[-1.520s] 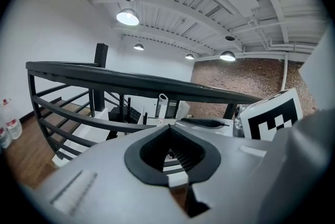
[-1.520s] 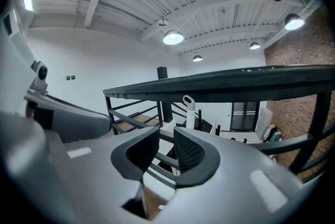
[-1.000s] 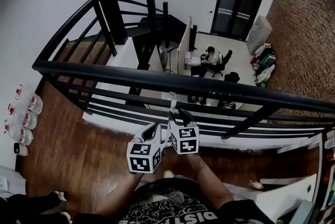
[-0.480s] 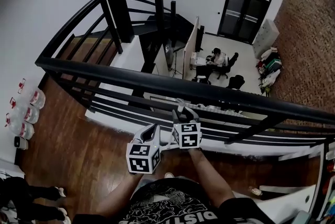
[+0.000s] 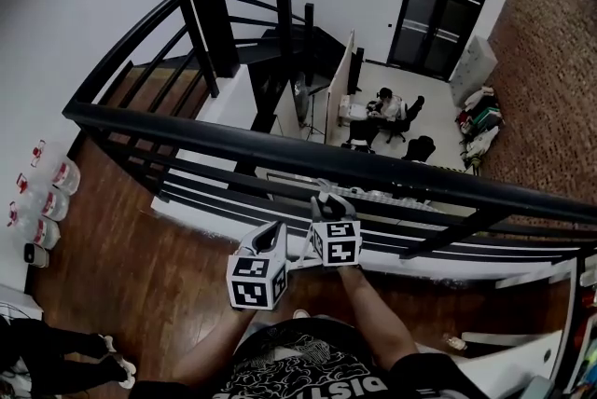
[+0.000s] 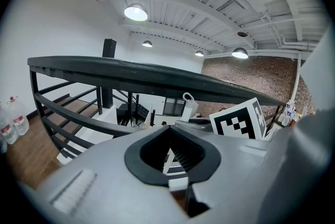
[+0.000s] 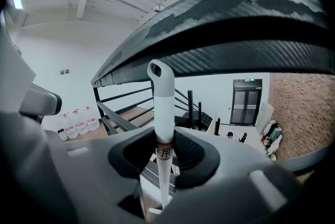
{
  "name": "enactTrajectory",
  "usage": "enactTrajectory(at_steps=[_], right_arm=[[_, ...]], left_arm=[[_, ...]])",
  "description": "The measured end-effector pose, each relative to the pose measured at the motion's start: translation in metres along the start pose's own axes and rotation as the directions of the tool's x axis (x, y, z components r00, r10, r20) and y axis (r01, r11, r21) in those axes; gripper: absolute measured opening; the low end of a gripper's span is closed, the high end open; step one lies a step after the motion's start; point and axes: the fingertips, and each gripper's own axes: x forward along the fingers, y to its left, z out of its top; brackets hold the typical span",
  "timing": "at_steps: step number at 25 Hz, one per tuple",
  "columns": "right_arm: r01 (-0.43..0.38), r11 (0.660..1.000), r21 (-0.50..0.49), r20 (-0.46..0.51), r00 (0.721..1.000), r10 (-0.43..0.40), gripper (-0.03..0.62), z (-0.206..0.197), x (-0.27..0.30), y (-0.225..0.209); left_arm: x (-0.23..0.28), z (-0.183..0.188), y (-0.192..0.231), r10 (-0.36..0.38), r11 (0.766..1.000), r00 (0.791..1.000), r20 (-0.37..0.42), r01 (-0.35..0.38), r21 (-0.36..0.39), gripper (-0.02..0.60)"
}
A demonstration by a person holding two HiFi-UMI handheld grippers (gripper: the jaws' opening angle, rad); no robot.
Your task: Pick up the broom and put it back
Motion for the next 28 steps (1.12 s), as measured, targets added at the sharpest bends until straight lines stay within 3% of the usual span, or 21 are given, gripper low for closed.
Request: enactTrajectory(at_steps=[13,28], right_arm=[[0.01,1.0,-0.01,0.001,1.0,-0.01,0.098,-0.017,-0.045,0.037],[0.039,0.998,-0.048,0.081,0.996,-0.035,0.098,-0.004,-0.152,0.094]], left_arm=[[-0.042,-0.012,-0.006,-0.027,1.0,0.999,0.027,0.026,0.007,0.005],[-0.135,-0.033,-0.019,-0.031,0.999,0.996,0.083,0.03,0.01,0.005]])
